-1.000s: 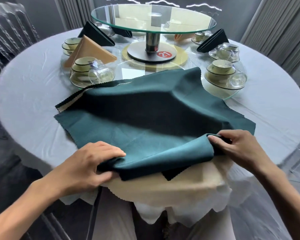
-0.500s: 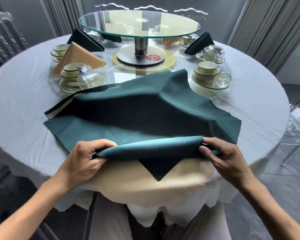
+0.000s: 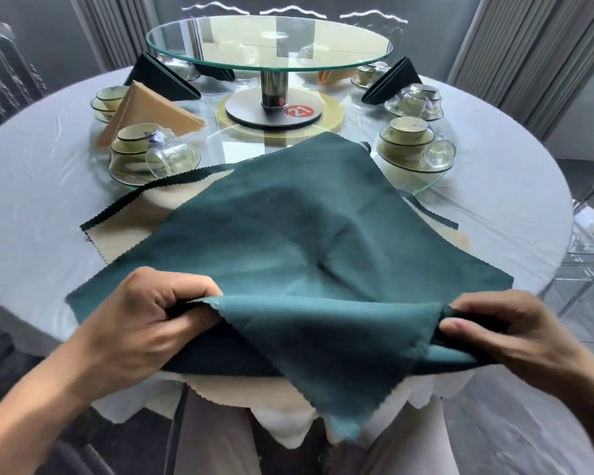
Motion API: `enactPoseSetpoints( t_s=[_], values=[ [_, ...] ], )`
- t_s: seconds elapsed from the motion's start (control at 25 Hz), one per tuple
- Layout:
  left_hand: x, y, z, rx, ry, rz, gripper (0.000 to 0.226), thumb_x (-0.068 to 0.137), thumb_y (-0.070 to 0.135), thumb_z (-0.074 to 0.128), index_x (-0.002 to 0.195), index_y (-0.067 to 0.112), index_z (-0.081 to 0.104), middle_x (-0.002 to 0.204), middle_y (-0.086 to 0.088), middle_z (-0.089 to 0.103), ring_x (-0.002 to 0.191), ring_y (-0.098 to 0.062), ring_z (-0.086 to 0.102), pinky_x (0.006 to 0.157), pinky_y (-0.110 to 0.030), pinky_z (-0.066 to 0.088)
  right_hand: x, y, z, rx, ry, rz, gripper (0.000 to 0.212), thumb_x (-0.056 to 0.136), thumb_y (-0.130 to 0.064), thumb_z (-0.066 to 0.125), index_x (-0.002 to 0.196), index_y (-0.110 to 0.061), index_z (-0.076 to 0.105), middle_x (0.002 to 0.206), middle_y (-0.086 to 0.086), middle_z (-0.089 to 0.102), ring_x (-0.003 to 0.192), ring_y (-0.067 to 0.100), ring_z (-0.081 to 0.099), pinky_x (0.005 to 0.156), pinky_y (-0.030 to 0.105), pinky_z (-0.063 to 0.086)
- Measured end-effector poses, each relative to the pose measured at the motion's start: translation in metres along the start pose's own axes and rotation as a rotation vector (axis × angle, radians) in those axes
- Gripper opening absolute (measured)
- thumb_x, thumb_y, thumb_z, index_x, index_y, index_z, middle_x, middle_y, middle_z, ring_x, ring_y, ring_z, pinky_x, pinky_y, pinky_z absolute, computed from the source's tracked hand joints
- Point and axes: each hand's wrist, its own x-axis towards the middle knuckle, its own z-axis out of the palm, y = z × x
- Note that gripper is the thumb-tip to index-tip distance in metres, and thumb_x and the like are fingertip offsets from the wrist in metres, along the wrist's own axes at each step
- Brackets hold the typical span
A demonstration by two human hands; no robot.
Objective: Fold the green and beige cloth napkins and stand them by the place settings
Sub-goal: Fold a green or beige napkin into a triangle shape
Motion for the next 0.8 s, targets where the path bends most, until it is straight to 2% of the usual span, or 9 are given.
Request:
enactPoseSetpoints(
  t_s=[0.08, 0.2, 0.36, 0.44, 0.52, 0.56, 0.68, 0.76, 0.8],
  values=[
    [0.009, 0.002, -0.008, -0.013, -0.061, -0.036, 0.062, 0.082, 0.076, 0.05, 0.072, 0.017, 0.066, 0.06, -0.007, 0.058, 0.054, -0.025, 0.052, 0.048, -0.033, 0.037, 0.002, -0.007, -0.014, 0.058, -0.052, 0.063, 0.061, 0.074, -0.063, 0.071, 0.068, -0.003, 0.063, 0.056, 0.002, 0.044, 0.055, 0.009, 0.039, 0.047, 0.026, 0.025],
    [0.05, -0.003, -0.014, -0.025, -0.156, -0.097, 0.079, 0.077, 0.08, 0.052, 0.073, 0.001, 0.061, 0.06, -0.001, 0.053, 0.056, -0.009, 0.046, 0.047, -0.026, 0.037, 0.031, -0.017, -0.024, 0.048, -0.024, 0.104, 0.072, 0.067, -0.067, 0.074, 0.07, 0.004, 0.06, 0.06, 0.004, 0.045, 0.06, 0.013, 0.039, 0.05, 0.026, 0.027],
    [0.118, -0.024, -0.012, -0.18, 0.034, -0.362, 0.051, 0.094, 0.046, 0.053, 0.065, 0.008, 0.069, 0.06, 0.003, 0.067, 0.051, -0.008, 0.059, 0.046, -0.02, 0.046, 0.096, 0.002, -0.033, 0.099, 0.231, 0.187, 0.072, 0.071, -0.066, 0.073, 0.08, 0.004, 0.06, 0.074, 0.013, 0.053, 0.07, 0.022, 0.045, 0.062, 0.035, 0.034],
    [0.143, -0.045, -0.012, 0.215, 0.172, -0.395, 0.042, 0.098, 0.043, 0.055, 0.073, 0.011, 0.068, 0.069, -0.002, 0.068, 0.064, -0.017, 0.062, 0.056, -0.027, 0.047, 0.126, 0.018, -0.034, -0.054, 0.386, 0.246, 0.045, 0.083, -0.049, 0.071, 0.082, -0.005, 0.064, 0.077, 0.009, 0.062, 0.07, 0.025, 0.056, 0.065, 0.038, 0.041],
    [0.145, -0.053, -0.008, 0.665, 0.344, -0.364, 0.02, 0.094, 0.038, 0.061, 0.094, 0.018, 0.067, 0.091, -0.006, 0.068, 0.085, -0.028, 0.064, 0.074, -0.036, 0.051, 0.136, 0.025, -0.027, -0.433, 0.531, 0.225, 0.013, 0.087, -0.029, 0.069, 0.092, -0.018, 0.066, 0.087, 0.002, 0.068, 0.081, 0.024, 0.065, 0.077, 0.036, 0.05],
    [0.138, -0.051, -0.002, 0.71, 0.358, -0.279, 0.02, 0.091, 0.035, 0.062, 0.103, 0.019, 0.065, 0.1, -0.006, 0.068, 0.091, -0.029, 0.064, 0.08, -0.04, 0.052, 0.134, 0.025, -0.02, -0.53, 0.54, 0.168, 0.016, 0.086, -0.024, 0.069, 0.101, -0.019, 0.065, 0.095, 0.002, 0.068, 0.087, 0.023, 0.064, 0.082, 0.037, 0.051],
    [0.087, -0.039, 0.017, 0.547, 0.073, 0.087, 0.028, 0.085, 0.038, 0.059, 0.106, 0.021, 0.067, 0.103, 0.004, 0.067, 0.091, -0.019, 0.062, 0.082, -0.04, 0.051, 0.092, 0.026, 0.007, -0.565, 0.32, -0.09, 0.032, 0.082, -0.021, 0.072, 0.113, -0.02, 0.063, 0.111, -0.003, 0.064, 0.1, 0.018, 0.059, 0.089, 0.033, 0.046],
    [0.041, -0.045, 0.03, 0.652, -0.138, 0.182, 0.038, 0.08, 0.036, 0.054, 0.114, 0.023, 0.067, 0.115, 0.009, 0.066, 0.102, -0.015, 0.06, 0.085, -0.037, 0.047, 0.057, 0.04, 0.022, -0.638, 0.058, -0.126, 0.042, 0.079, -0.03, 0.063, 0.12, -0.025, 0.062, 0.125, -0.01, 0.061, 0.114, 0.014, 0.055, 0.094, 0.032, 0.043],
    [0.024, -0.054, 0.035, 0.733, -0.187, 0.174, 0.045, 0.079, 0.034, 0.051, 0.12, 0.022, 0.066, 0.123, 0.007, 0.064, 0.11, -0.016, 0.058, 0.089, -0.036, 0.045, 0.045, 0.05, 0.026, -0.721, 0.002, -0.113, 0.046, 0.078, -0.033, 0.056, 0.123, -0.027, 0.061, 0.131, -0.01, 0.058, 0.119, 0.015, 0.054, 0.096, 0.036, 0.043]
  ],
)
